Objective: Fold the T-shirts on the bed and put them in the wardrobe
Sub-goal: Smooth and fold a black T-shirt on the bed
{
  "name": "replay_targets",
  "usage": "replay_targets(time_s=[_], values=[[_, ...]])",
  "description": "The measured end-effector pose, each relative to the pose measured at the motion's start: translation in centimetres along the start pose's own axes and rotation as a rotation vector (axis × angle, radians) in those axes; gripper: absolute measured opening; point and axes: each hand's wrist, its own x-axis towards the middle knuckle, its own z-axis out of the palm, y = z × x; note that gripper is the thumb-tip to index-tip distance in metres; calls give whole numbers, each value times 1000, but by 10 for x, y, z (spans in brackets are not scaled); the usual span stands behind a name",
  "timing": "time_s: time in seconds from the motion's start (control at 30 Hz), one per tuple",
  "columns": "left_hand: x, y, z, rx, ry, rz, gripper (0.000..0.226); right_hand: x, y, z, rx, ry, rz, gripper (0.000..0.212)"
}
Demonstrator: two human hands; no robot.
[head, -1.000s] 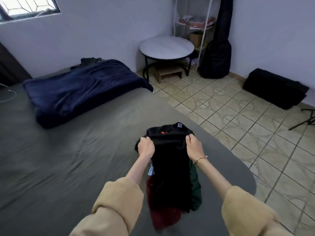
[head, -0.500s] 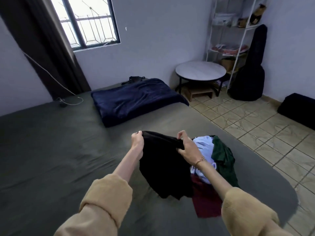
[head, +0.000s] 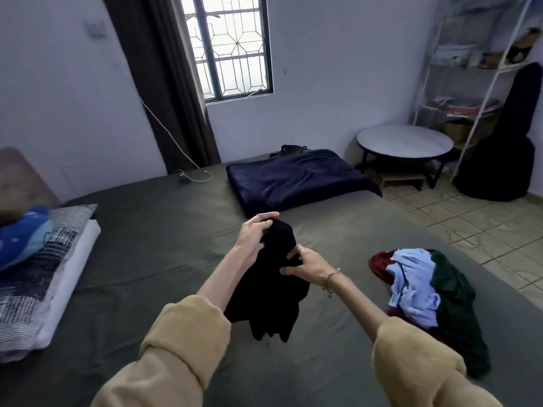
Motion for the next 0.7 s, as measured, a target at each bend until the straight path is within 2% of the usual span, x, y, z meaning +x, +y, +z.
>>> replay_targets(time_s=[0.1, 0.23, 0.33, 0.53, 0.6, 0.7], values=[[-10, 9, 1, 17, -73, 17, 39, 4, -16, 10, 57, 34, -3, 60], [-12, 8, 0, 20, -84, 104, 58, 11, -22, 7, -43, 219, -12, 35], [-10, 8, 0, 70, 44, 223, 60, 10, -18, -3, 11, 302, -25, 26], [-8, -7, -1, 631, 392, 473, 44, 1, -19, -26, 126, 395, -115, 24], [-10, -12, 5, 687, 465, 448, 31, -5, -24, -33, 175, 395, -154, 29], [-9, -16, 8, 712, 429, 343, 17, -15, -26, -41, 289, 323, -136, 40]])
